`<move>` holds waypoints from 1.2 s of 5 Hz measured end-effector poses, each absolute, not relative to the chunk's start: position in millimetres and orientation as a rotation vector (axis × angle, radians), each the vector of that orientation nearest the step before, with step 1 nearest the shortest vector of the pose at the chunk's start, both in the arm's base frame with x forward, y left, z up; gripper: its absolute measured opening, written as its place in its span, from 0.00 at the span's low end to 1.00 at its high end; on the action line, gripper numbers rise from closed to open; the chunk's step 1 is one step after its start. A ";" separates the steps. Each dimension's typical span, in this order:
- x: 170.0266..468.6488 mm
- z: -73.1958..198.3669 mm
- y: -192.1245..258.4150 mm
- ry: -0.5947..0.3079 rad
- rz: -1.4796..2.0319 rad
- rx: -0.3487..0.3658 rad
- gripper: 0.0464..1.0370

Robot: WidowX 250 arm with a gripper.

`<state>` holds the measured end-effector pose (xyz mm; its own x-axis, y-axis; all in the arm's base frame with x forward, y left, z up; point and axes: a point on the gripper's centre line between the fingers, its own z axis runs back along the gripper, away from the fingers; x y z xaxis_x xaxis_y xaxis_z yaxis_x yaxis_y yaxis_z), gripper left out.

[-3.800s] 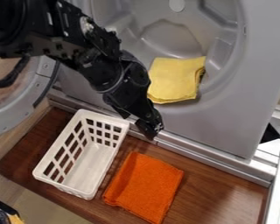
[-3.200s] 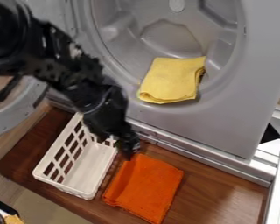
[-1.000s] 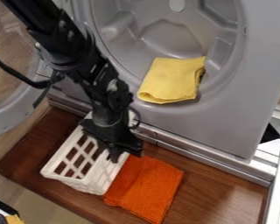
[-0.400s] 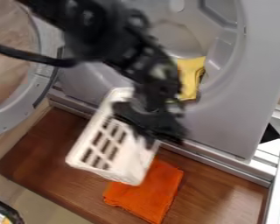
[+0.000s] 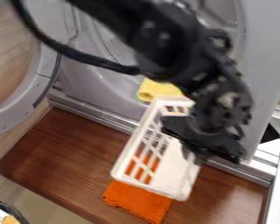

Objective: Move the white basket to the right side of the table

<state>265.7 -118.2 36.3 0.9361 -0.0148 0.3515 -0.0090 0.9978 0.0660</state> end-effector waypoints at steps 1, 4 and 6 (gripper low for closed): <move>266.0 17.7 -141.5 -0.335 0.003 0.061 0.04; 268.8 -20.5 -171.0 -0.284 0.075 0.039 0.08; 266.9 -20.1 -174.8 -0.263 0.088 0.053 0.57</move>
